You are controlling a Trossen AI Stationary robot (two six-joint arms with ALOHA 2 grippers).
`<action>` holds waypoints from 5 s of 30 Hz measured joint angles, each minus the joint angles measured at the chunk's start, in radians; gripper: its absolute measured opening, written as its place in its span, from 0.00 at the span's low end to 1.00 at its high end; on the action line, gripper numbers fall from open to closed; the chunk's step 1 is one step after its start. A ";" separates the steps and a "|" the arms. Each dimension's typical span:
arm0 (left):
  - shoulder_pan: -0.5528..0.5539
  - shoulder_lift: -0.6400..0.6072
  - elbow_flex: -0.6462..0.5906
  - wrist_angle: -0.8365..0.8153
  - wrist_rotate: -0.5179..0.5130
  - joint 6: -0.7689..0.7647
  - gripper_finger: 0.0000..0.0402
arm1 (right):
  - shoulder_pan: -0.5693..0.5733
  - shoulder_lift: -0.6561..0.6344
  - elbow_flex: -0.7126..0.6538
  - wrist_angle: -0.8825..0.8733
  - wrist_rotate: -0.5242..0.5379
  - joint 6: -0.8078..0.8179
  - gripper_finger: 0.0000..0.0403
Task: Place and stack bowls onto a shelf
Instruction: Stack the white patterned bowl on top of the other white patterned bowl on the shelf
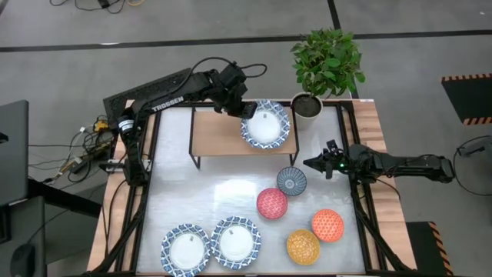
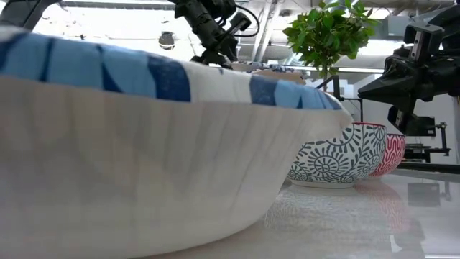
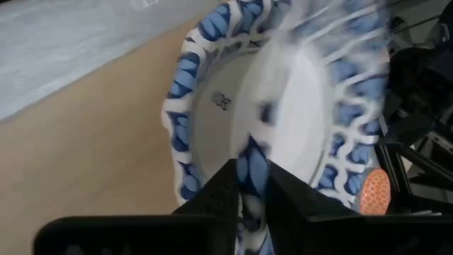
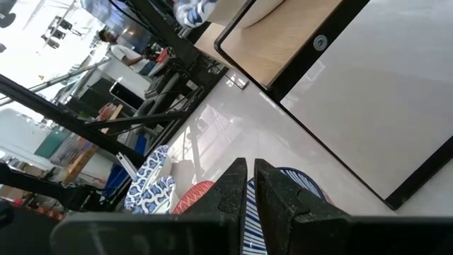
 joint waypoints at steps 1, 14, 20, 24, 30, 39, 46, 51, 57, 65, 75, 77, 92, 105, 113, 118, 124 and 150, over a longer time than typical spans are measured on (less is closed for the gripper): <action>0.000 0.000 0.000 0.000 0.001 0.000 0.15 | 0.000 0.000 0.000 0.000 0.000 0.000 0.14; 0.011 0.000 0.000 0.022 -0.041 0.076 0.42 | 0.000 0.000 0.000 0.000 0.000 -0.002 0.14; 0.009 0.000 0.000 0.014 -0.154 0.113 0.46 | 0.000 0.000 0.000 0.000 0.000 -0.002 0.14; 0.016 -0.011 0.000 -0.063 -0.097 0.117 0.46 | 0.000 0.000 0.000 0.000 -0.001 0.006 0.14; -0.038 -0.114 0.000 -0.356 0.026 0.266 0.46 | 0.000 0.000 0.000 0.000 -0.001 -0.003 0.14; -0.385 -0.262 -0.018 -0.636 -0.189 0.244 0.46 | 0.000 0.000 0.000 0.001 0.006 -0.010 0.14; -0.715 -0.310 -0.127 -0.613 -0.201 0.152 0.46 | 0.000 0.000 0.000 0.001 0.011 -0.010 0.14; -0.852 -0.311 -0.293 -0.510 -0.179 0.117 0.46 | 0.000 0.000 0.000 0.002 0.014 -0.010 0.14; -0.928 -0.310 -0.540 -0.256 -0.136 0.070 0.46 | 0.000 0.000 0.000 0.002 0.015 -0.010 0.14; -1.023 -0.310 -0.751 -0.019 -0.127 0.034 0.46 | 0.000 0.000 0.000 0.002 0.016 -0.009 0.14; -1.083 -0.310 -0.921 0.212 -0.121 -0.001 0.46 | 0.000 0.000 0.000 0.002 0.018 -0.002 0.14; -1.087 -0.310 -0.946 0.252 -0.115 -0.024 0.46 | 0.000 0.000 0.000 0.002 0.018 -0.002 0.14; -1.086 -0.310 -1.025 0.374 -0.120 -0.043 0.19 | 0.000 0.000 0.000 0.002 0.018 0.008 0.14; -1.092 -0.327 -1.025 0.346 -0.028 -0.199 0.00 | 0.000 0.000 0.000 0.002 0.018 0.001 0.14; -1.092 -0.502 -1.022 0.291 0.006 -0.509 0.00 | 0.000 0.000 0.000 0.002 0.018 -0.003 0.14; -1.072 -0.657 -0.972 0.193 -0.076 -0.686 0.00 | 0.000 0.000 0.000 0.002 0.018 -0.003 0.14; -1.029 -0.836 -0.894 0.097 -0.285 -0.942 0.00 | 0.000 0.000 0.000 0.002 0.018 -0.008 0.14; -0.400 -0.780 -0.801 0.771 -0.641 -0.839 0.00 | 0.000 0.000 0.000 0.002 0.018 -0.010 0.14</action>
